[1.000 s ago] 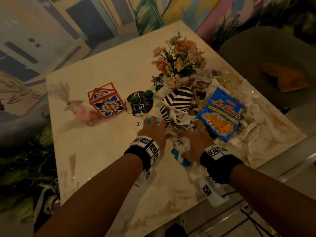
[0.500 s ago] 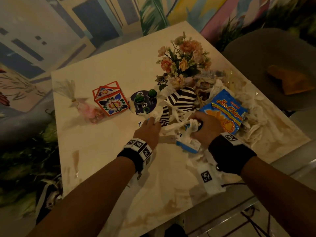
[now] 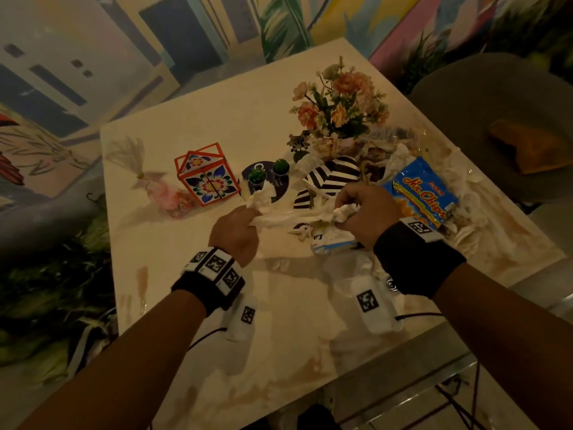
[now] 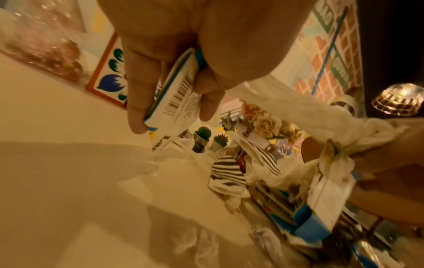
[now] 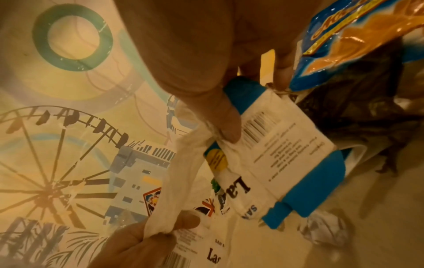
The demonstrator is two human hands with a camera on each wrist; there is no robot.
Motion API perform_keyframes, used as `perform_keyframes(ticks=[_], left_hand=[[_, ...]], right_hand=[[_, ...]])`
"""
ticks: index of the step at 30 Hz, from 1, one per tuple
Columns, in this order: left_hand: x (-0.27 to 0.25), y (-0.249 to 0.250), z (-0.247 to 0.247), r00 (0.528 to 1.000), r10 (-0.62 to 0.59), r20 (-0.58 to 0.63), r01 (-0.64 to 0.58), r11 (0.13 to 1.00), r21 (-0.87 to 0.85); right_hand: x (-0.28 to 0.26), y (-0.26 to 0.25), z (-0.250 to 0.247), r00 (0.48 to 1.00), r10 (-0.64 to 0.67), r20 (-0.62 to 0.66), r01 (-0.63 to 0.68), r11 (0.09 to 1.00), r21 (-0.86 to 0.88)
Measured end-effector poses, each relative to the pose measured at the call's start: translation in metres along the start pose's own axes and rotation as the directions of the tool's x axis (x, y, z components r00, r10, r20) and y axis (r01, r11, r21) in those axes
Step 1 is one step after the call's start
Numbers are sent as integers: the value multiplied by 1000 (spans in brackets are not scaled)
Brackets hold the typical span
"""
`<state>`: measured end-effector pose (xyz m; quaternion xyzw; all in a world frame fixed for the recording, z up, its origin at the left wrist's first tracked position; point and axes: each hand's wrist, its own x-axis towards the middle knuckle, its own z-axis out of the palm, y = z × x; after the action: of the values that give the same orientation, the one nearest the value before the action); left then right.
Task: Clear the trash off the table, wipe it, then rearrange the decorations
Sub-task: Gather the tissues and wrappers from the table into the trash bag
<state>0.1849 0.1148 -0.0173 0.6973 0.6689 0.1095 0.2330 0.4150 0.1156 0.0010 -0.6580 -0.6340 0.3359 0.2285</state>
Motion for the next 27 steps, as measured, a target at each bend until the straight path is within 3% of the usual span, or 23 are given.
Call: perform_keyframes(ticks=[7, 15, 27], left_hand=[[-12, -36, -24, 978, -173, -119, 156, 977, -144], [-29, -45, -49, 958, -222, -184, 160, 940, -301], [-44, -54, -75, 943, -318, -99, 176, 728, -662]], right_hand=[[3, 0, -4, 999, 26, -36, -27, 999, -47], [12, -35, -26, 989, -103, -109, 106, 994, 21], [15, -66, -15, 984, -179, -19, 180, 984, 20]])
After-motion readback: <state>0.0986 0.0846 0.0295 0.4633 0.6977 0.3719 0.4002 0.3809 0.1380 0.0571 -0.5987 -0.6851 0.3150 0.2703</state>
